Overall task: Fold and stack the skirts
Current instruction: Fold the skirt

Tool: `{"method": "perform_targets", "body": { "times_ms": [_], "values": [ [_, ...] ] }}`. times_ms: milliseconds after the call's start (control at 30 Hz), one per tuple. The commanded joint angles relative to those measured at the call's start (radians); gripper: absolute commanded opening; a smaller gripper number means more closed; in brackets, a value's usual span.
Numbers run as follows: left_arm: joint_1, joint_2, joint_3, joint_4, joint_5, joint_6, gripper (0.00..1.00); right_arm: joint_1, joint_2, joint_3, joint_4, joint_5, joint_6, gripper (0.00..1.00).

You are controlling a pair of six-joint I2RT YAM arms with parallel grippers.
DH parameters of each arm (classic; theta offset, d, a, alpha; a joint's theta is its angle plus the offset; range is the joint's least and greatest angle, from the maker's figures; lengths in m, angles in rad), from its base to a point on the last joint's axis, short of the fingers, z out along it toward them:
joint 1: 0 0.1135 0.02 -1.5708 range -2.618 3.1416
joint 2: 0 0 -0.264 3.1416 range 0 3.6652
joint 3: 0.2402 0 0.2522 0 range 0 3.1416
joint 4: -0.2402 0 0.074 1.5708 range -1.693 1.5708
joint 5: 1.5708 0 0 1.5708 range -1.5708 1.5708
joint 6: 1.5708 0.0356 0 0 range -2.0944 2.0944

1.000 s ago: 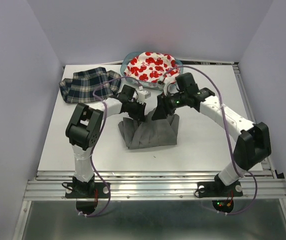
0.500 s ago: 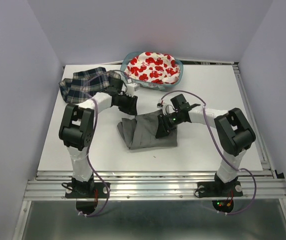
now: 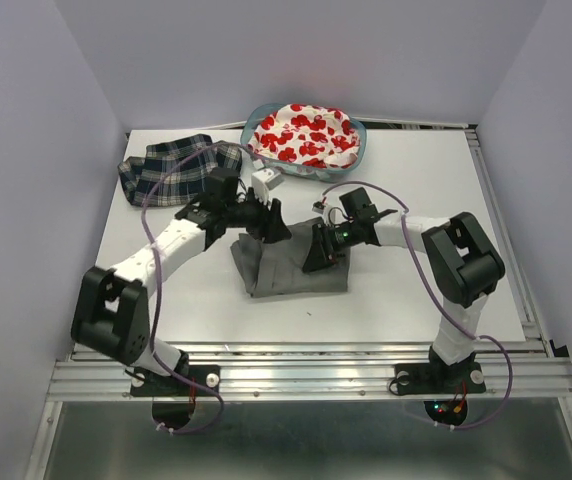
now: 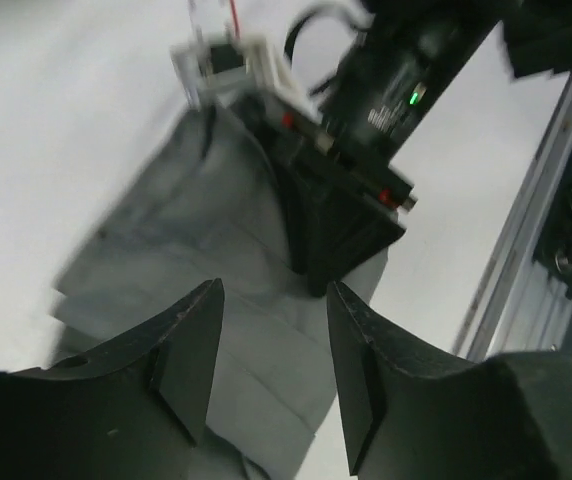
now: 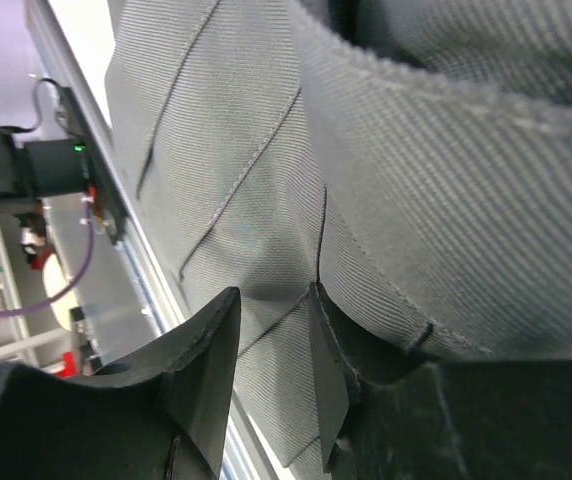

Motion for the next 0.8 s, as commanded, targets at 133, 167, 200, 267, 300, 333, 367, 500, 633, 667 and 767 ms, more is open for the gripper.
{"method": "perform_targets", "body": {
  "times_ms": [133,167,200,267,300,333,367,500,633,667,767],
  "values": [
    [0.025,0.294,-0.038,0.010,0.030,-0.078,0.49,-0.011,-0.121,0.035,0.058,-0.067,0.110,0.42],
    [0.043,0.325,-0.019,-0.004,0.027,-0.080,0.48,-0.011,-0.137,0.054,0.056,-0.064,0.116,0.44],
    [0.051,0.375,-0.010,-0.010,0.027,-0.077,0.45,-0.011,-0.149,0.065,0.058,-0.058,0.126,0.45],
    [0.059,0.416,0.010,-0.027,0.024,-0.069,0.44,-0.011,-0.175,0.102,0.058,-0.023,0.137,0.49],
    [0.057,0.443,0.012,-0.029,0.027,-0.069,0.44,-0.011,-0.172,0.116,0.059,-0.016,0.140,0.49],
    [0.057,0.454,0.013,-0.026,0.030,-0.069,0.44,-0.011,-0.163,0.130,0.061,-0.004,0.140,0.50],
    [0.057,0.468,0.018,-0.023,0.035,-0.069,0.43,-0.011,-0.132,0.160,0.064,0.002,0.145,0.50],
    [0.057,0.479,0.032,-0.021,0.025,-0.069,0.44,-0.011,-0.010,0.205,0.071,0.036,0.122,0.50],
    [0.063,0.483,0.036,-0.024,0.015,-0.038,0.45,-0.027,0.125,0.216,0.073,0.076,0.101,0.47],
    [0.066,0.486,0.035,-0.024,0.006,-0.034,0.45,-0.054,0.174,0.211,0.074,0.100,0.091,0.46],
    [0.089,0.495,0.042,-0.029,-0.030,-0.024,0.45,-0.091,0.241,0.208,0.076,0.140,0.081,0.45]
  ]
}}
